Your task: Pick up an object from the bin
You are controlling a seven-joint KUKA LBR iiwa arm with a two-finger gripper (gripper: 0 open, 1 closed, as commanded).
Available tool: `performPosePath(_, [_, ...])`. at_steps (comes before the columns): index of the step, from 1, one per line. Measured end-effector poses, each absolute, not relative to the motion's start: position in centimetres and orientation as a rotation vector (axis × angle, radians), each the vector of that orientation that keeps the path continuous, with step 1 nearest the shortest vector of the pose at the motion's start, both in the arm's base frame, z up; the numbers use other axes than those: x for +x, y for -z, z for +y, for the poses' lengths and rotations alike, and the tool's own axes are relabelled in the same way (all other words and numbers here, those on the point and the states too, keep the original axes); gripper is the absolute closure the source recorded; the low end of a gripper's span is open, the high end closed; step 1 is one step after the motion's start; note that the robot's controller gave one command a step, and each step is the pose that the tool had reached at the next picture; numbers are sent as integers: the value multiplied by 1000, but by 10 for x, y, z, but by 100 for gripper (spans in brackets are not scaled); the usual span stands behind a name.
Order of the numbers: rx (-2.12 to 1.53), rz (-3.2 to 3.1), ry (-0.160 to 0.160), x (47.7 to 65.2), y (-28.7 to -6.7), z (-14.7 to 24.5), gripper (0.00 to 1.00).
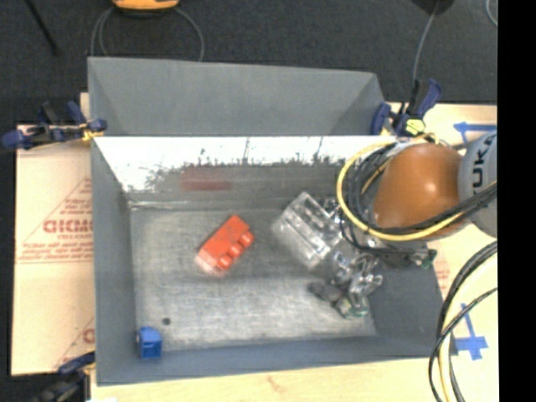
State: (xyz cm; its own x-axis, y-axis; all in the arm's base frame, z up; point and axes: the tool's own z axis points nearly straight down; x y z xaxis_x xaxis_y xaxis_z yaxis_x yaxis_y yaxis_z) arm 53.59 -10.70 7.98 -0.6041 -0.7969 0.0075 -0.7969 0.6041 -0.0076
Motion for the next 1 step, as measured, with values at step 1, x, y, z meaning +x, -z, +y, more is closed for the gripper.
performPosePath(1, [1734, -2626, -11, 505, -242, -156, 100])
